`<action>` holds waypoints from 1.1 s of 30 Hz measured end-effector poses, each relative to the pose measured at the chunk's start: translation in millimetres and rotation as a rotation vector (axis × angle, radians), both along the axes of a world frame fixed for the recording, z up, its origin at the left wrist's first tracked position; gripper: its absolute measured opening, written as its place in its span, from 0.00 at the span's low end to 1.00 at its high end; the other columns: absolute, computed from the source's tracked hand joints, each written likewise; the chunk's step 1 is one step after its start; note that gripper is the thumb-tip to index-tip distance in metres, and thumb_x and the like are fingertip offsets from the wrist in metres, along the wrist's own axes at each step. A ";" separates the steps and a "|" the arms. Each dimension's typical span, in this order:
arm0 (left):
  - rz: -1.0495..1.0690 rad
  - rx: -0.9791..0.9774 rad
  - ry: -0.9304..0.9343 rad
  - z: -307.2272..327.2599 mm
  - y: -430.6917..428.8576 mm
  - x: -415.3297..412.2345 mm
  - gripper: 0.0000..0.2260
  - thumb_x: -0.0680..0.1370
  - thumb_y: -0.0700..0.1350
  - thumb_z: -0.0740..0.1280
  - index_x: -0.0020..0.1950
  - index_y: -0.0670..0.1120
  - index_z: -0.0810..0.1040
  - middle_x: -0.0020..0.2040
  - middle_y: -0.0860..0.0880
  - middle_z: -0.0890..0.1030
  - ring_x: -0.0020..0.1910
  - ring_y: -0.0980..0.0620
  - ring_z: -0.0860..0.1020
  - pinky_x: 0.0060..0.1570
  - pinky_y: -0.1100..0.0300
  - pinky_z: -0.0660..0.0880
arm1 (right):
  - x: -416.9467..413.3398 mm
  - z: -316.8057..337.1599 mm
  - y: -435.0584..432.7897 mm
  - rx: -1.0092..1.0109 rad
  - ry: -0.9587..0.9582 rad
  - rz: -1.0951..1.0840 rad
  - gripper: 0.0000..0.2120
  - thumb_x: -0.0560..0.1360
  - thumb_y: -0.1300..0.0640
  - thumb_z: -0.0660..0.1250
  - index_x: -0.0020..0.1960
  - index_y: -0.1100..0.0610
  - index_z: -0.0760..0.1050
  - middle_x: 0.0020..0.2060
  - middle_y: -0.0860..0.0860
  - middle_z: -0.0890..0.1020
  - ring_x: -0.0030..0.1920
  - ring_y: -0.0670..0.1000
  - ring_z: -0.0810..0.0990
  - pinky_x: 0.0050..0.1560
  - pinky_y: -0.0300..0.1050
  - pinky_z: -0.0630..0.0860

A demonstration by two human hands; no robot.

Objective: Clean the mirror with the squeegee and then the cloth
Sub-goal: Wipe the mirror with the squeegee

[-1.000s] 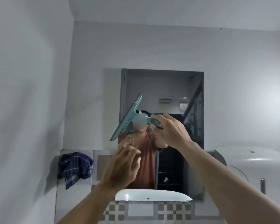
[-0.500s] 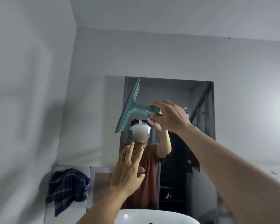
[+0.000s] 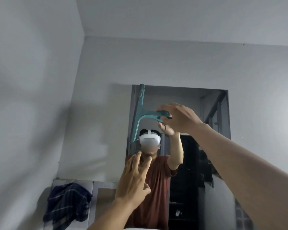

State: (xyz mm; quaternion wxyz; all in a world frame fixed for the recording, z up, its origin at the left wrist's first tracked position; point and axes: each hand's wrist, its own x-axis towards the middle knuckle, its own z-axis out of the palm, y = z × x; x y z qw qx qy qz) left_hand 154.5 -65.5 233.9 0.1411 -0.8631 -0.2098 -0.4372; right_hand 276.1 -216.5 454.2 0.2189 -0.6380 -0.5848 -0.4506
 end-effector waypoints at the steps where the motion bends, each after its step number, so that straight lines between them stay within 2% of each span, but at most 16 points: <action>1: 0.020 0.006 -0.013 2.3 4.9 0.0 0.47 0.74 0.55 0.70 0.80 0.58 0.39 0.81 0.46 0.41 0.80 0.44 0.43 0.79 0.50 0.53 | 1.8 3.3 7.9 -0.001 -0.003 0.034 0.15 0.80 0.50 0.63 0.67 0.43 0.74 0.53 0.47 0.80 0.50 0.50 0.79 0.48 0.48 0.78; 5: 0.032 0.002 -0.029 4.3 14.2 -2.0 0.47 0.74 0.55 0.71 0.80 0.58 0.39 0.82 0.46 0.42 0.80 0.45 0.43 0.79 0.50 0.53 | -4.9 16.9 24.7 -0.035 -0.050 0.070 0.16 0.80 0.51 0.65 0.67 0.43 0.76 0.48 0.43 0.76 0.50 0.48 0.77 0.46 0.44 0.73; 7: 0.033 0.015 -0.039 2.9 13.3 -0.7 0.48 0.74 0.55 0.71 0.80 0.58 0.40 0.82 0.46 0.43 0.80 0.44 0.44 0.79 0.50 0.54 | -9.0 23.9 23.5 -0.043 -0.068 0.046 0.17 0.80 0.50 0.65 0.68 0.42 0.75 0.48 0.44 0.75 0.50 0.49 0.77 0.47 0.45 0.74; 11: 0.032 0.030 -0.030 4.8 13.1 -0.8 0.48 0.73 0.56 0.71 0.80 0.59 0.39 0.81 0.46 0.38 0.80 0.44 0.41 0.79 0.50 0.51 | -9.5 30.0 25.0 -0.074 -0.101 -0.020 0.18 0.81 0.48 0.64 0.70 0.40 0.73 0.48 0.46 0.75 0.48 0.49 0.75 0.45 0.44 0.69; 19: 0.037 0.016 -0.039 5.4 11.9 -1.9 0.48 0.73 0.56 0.71 0.80 0.60 0.39 0.81 0.47 0.37 0.80 0.44 0.39 0.79 0.50 0.50 | 11.7 25.1 8.4 -0.024 -0.085 -0.093 0.20 0.81 0.46 0.62 0.72 0.38 0.71 0.46 0.48 0.73 0.44 0.51 0.77 0.45 0.46 0.73; 24: 0.027 0.005 -0.060 6.3 11.1 -2.0 0.48 0.70 0.55 0.74 0.81 0.59 0.45 0.82 0.46 0.42 0.81 0.43 0.43 0.76 0.46 0.62 | 29.3 18.9 -9.5 0.038 -0.055 -0.089 0.18 0.82 0.45 0.62 0.72 0.41 0.73 0.46 0.47 0.73 0.43 0.50 0.76 0.42 0.45 0.71; 26: 0.028 -0.006 -0.047 6.9 10.4 -2.9 0.49 0.70 0.57 0.75 0.81 0.60 0.45 0.82 0.47 0.41 0.81 0.43 0.43 0.76 0.47 0.61 | 35.6 17.7 -16.7 0.060 -0.038 -0.101 0.18 0.82 0.45 0.62 0.72 0.42 0.73 0.47 0.48 0.73 0.43 0.50 0.76 0.43 0.44 0.71; 33: 0.037 -0.001 -0.075 8.3 8.6 -3.6 0.52 0.62 0.57 0.81 0.80 0.58 0.55 0.82 0.45 0.52 0.80 0.40 0.53 0.69 0.46 0.71 | 58.3 8.4 -41.3 0.076 0.066 -0.155 0.19 0.82 0.45 0.61 0.72 0.41 0.72 0.52 0.50 0.78 0.50 0.53 0.80 0.49 0.48 0.78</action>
